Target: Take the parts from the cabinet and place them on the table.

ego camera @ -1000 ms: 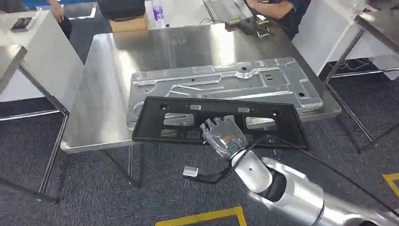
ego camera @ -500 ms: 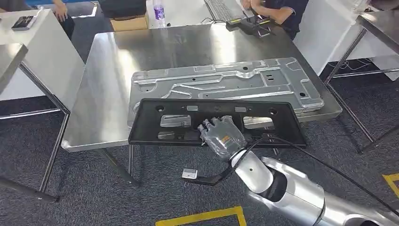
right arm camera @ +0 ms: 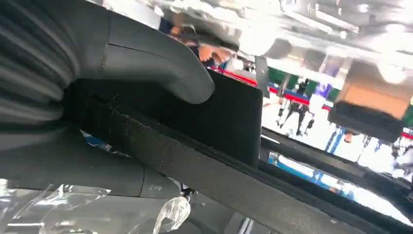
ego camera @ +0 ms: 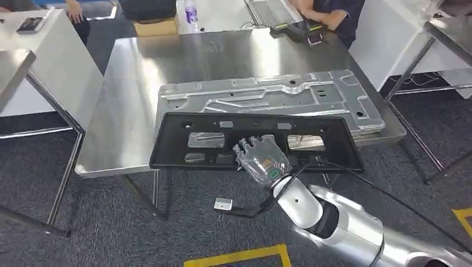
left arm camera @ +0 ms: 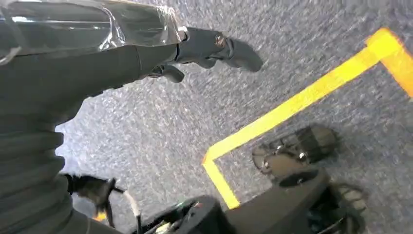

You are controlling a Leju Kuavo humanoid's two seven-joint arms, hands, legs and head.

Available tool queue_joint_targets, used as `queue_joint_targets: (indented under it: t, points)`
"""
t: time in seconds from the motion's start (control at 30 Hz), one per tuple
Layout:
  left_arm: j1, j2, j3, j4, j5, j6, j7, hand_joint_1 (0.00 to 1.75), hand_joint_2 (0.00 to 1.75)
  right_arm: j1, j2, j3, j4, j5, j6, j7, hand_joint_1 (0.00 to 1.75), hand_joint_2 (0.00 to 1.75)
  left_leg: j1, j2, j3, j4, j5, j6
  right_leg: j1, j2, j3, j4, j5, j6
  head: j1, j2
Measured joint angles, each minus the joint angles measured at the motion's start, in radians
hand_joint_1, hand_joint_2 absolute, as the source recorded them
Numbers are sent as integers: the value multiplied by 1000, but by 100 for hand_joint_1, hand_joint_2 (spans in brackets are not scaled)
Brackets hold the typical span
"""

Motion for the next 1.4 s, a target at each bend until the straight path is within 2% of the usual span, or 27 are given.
queue_joint_targets:
  t: [0.03, 0.07, 0.1, 0.13, 0.2, 0.23, 0.27, 0.3, 0.33, 0.37, 0.4, 0.47, 0.5, 0.57, 0.63, 0.67, 0.7, 0.73, 0.77, 0.8, 0.97, 1.07, 1.4]
  points:
    - [-1, 0, 0, 0, 0, 0, 0, 0, 175, 3, 0, 1, 0, 0, 0, 0, 175, 175, 1, -3, 0, 0, 0, 0, -3, 0, -44, 86, -31, 4, 0, 0]
    - [-1, 0, 0, 0, 0, 0, 0, 0, 175, 7, -1, 2, 1, -1, 1, 0, 175, 175, 2, -6, 0, 0, -1, -1, -6, 0, -75, 139, -40, 7, 0, 0]
    - [0, 0, 0, 0, 0, 0, 0, 0, 175, 9, 0, 2, 0, -2, 1, 0, 175, 175, 5, -9, 1, 1, -2, -3, -11, 0, -82, 142, -25, 11, 1, 0]
    - [1, 0, 0, 0, 0, 0, 0, 0, 175, 10, 0, 2, 0, -2, 1, 0, 175, 175, 8, -11, 2, 2, -4, -8, -16, 0, -65, 95, 10, 15, 1, 0]
    - [0, -1, 0, 0, 0, 0, 0, 0, 175, 8, 0, 2, 0, -2, 1, 0, 175, 175, 21, -19, 4, 14, -13, -27, -28, 0, 26, -93, 107, 29, 1, 0]
    - [-1, 0, 0, 0, 0, 0, 0, 0, 175, 9, -1, 2, 1, -2, 1, 0, 175, 175, 21, -21, 0, 23, -21, -39, -36, 8, 57, -160, 111, 41, 3, 0]
    - [-4, 3, 0, 0, 0, 0, 0, 0, 175, 8, 0, 2, 1, -2, 1, 0, 175, 175, 14, -24, -6, 31, -27, -49, -27, 22, 56, -160, 108, 27, 4, 0]
    - [-3, 3, 0, 0, 0, 0, 0, 0, 175, 10, 0, 2, 0, -2, 0, 0, 175, 175, 15, -23, -10, 30, -27, -53, -31, 18, 52, -160, 111, 14, 0, 0]
    - [-2, 3, 0, 0, 0, 1, 0, 0, 175, 10, 0, 2, 0, -2, 1, 0, 175, 175, 15, -23, -10, 30, -28, -39, -30, 17, 51, -160, 111, 14, 0, 0]
    - [0, 3, 0, 0, -1, 0, 0, 0, 175, 9, 0, 2, 0, -2, 0, 0, 175, 175, 15, -23, -9, 26, -23, -19, -29, 17, 50, -160, 112, 14, -1, 0]
    - [0, 3, 0, 0, -1, 0, 0, 0, 175, 9, 0, 2, 0, -2, 1, 1, 175, 175, 15, -23, -9, 24, -21, -6, -27, 17, 49, -160, 113, 11, -1, 0]
    - [-1, 3, 0, 0, -2, 0, 0, 0, 175, 10, 0, 2, 0, -3, 0, 1, 175, 175, 16, -22, -8, 22, -17, 5, -24, 18, 47, -160, 113, 8, -1, 0]
    - [-1, 3, 0, 0, -2, 0, 0, 0, 175, 10, 0, 2, 0, -3, -1, 1, 175, 175, 16, -22, -7, 20, -16, 7, -22, 18, 47, -160, 113, 0, -1, 0]
    - [-1, 3, 0, 0, -2, 0, 0, 0, 175, 10, 0, 2, 0, -4, -1, 1, 175, 175, 17, -22, -5, 16, -15, 7, -18, 18, 47, -159, 111, -4, -1, 0]
    - [0, 3, 0, 0, -1, 0, 0, 0, 175, 10, 0, 2, 0, -6, -1, 1, 175, 175, 20, -22, -5, 15, -14, 2, -13, 18, 46, -159, 110, -8, -1, 0]
    - [0, 3, 0, 0, 0, 0, 2, 0, 175, 10, 0, 2, 0, -6, -1, 1, 175, 175, 22, -22, -5, 15, -14, -4, -12, 18, 46, -158, 110, -9, -1, 0]
    - [0, 3, 0, 0, 2, 0, 5, 0, 175, 10, 0, 2, 0, -8, -1, 1, 175, 175, 23, -22, -5, 14, -14, -16, -11, 18, 46, -158, 109, -9, -1, 0]
    - [0, 3, 0, 0, 2, 0, 6, 0, 175, 10, 0, 2, 0, -10, -1, 1, 175, 175, 25, -22, -4, 11, -15, -38, -10, 18, 46, -158, 109, -10, -1, 0]
    - [0, 3, 0, 0, 2, 0, 6, 0, 175, 10, 0, 2, 0, -10, -1, 1, 175, 175, 29, -22, -3, 9, -16, -65, -9, 18, 45, -157, 109, -10, -1, 0]
    - [0, 3, 0, 0, 2, 0, 6, 0, 175, 10, 0, 2, 0, -10, -1, 1, 175, 175, 30, -22, -3, 8, -16, -77, -8, 18, 45, -157, 108, -10, -1, 0]
    - [1, 3, 0, 0, 1, 0, 6, 0, 175, 10, 0, 2, 0, -10, 0, 1, 175, 175, 30, -22, -5, 8, -17, -80, -8, 17, 45, -157, 108, -10, -1, 0]
    - [1, 3, 0, 0, -2, 3, 6, 0, 175, 10, 0, 2, 0, -11, 1, -4, 175, 175, 23, -22, -7, 12, -18, -79, -12, 16, 45, -158, 109, -10, -1, 0]
    - [0, 2, 0, 0, -16, 12, 6, 0, 175, 8, 0, 3, 0, -15, 1, -12, 175, 175, 20, -22, -8, 14, -20, -76, -17, 16, 45, -158, 109, -9, -1, 0]
